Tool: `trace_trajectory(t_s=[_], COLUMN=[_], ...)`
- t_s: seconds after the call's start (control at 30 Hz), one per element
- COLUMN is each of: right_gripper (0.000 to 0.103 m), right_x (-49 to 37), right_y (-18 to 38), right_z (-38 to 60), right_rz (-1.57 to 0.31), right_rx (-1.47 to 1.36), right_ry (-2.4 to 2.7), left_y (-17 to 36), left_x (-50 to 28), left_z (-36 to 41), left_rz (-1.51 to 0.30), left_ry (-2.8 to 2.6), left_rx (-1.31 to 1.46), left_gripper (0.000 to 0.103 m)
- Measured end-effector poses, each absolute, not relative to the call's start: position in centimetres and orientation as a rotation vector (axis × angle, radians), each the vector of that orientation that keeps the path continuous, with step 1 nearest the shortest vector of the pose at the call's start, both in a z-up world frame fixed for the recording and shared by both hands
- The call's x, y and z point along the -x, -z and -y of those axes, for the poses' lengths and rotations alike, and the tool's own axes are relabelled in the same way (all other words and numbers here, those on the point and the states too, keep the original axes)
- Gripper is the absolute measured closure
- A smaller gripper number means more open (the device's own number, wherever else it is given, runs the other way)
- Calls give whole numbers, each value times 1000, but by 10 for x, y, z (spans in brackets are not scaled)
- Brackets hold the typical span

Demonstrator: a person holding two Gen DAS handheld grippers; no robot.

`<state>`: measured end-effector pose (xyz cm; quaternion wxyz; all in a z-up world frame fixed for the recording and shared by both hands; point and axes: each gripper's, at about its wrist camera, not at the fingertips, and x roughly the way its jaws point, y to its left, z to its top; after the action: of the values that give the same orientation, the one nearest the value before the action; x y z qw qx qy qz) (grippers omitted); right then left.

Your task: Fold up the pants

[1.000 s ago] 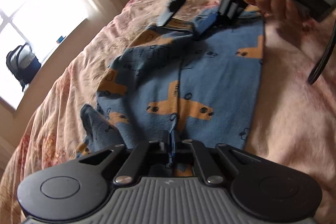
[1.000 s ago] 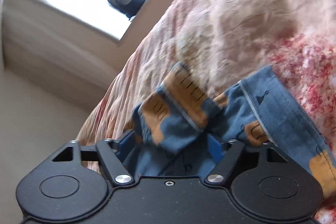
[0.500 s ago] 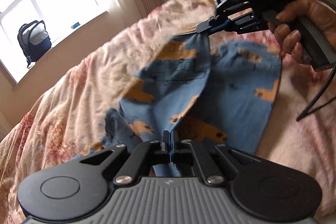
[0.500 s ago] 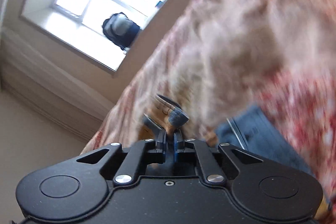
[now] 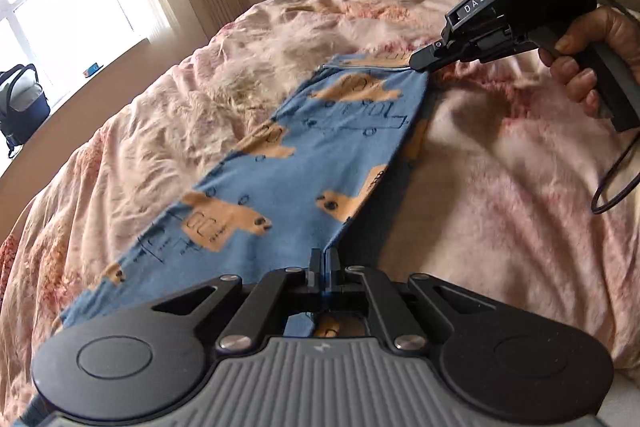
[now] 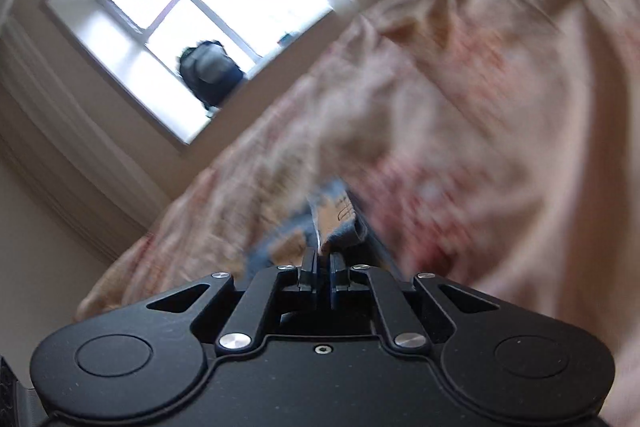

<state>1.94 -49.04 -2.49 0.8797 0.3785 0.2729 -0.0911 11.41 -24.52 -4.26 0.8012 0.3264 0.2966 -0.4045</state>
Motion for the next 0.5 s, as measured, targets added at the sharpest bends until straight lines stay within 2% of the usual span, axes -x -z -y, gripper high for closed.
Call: trace_trajectory(t_s=[0.5], right_gripper=[98], right_x=[-23], right_y=[23], right_z=[480], right_rz=[-615], right_rx=[-667], right_ry=[209], left_y=[54], left_x=[-119], left_z=[231], left_rz=[-654], left_ry=[881], left_rx=[-563], left_gripper=[103])
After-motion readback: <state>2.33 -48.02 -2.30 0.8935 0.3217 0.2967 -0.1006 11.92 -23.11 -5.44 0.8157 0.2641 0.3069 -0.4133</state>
